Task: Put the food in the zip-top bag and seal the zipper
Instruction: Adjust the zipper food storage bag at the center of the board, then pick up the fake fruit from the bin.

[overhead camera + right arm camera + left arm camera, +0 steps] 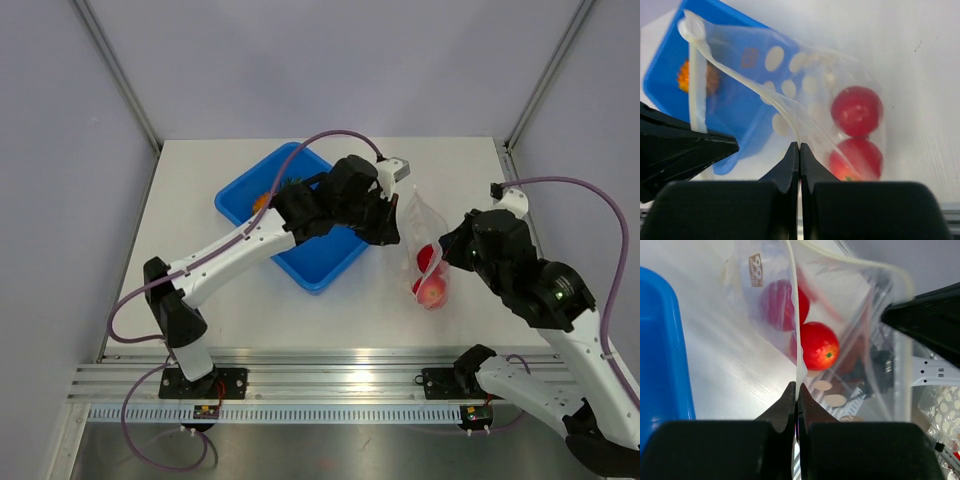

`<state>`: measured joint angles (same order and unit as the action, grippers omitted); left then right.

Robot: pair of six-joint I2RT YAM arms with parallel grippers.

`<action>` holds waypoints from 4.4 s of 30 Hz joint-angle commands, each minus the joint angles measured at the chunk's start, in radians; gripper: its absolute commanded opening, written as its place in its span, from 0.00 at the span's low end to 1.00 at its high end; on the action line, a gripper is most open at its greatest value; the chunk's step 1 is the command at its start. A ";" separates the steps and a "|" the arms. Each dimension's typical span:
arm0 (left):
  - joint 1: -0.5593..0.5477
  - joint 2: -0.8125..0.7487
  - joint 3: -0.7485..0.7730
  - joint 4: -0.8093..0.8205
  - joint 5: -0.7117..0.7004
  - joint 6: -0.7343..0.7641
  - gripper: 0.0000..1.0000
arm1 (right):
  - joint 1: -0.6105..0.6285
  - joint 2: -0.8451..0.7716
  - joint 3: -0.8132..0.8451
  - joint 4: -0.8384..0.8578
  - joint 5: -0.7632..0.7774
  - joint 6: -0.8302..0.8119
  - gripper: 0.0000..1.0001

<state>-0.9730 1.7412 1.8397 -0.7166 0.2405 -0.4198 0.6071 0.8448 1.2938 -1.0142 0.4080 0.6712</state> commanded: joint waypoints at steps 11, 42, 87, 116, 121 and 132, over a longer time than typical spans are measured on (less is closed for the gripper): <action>0.007 0.259 0.122 -0.149 0.028 0.203 0.00 | 0.006 0.071 -0.093 0.000 0.074 -0.005 0.00; 0.209 0.231 0.113 -0.128 0.449 0.358 0.03 | 0.006 0.234 -0.028 0.034 0.095 0.068 0.00; 0.488 0.550 0.377 -0.110 -0.662 0.414 0.79 | 0.006 0.224 -0.071 0.195 -0.084 0.010 0.00; 0.487 0.539 0.362 -0.098 -0.687 0.345 0.00 | 0.005 0.145 -0.126 0.183 -0.066 0.039 0.00; 0.488 0.347 0.253 -0.061 -0.551 0.291 0.00 | 0.006 0.134 -0.129 0.161 -0.057 0.045 0.00; 0.488 0.082 0.041 0.006 -0.267 0.148 0.00 | 0.005 0.122 -0.140 0.155 -0.051 0.051 0.00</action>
<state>-0.4850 1.9083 1.9316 -0.7658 -0.1574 -0.2077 0.6071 0.9829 1.1568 -0.8661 0.3298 0.7124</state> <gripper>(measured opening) 0.005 0.011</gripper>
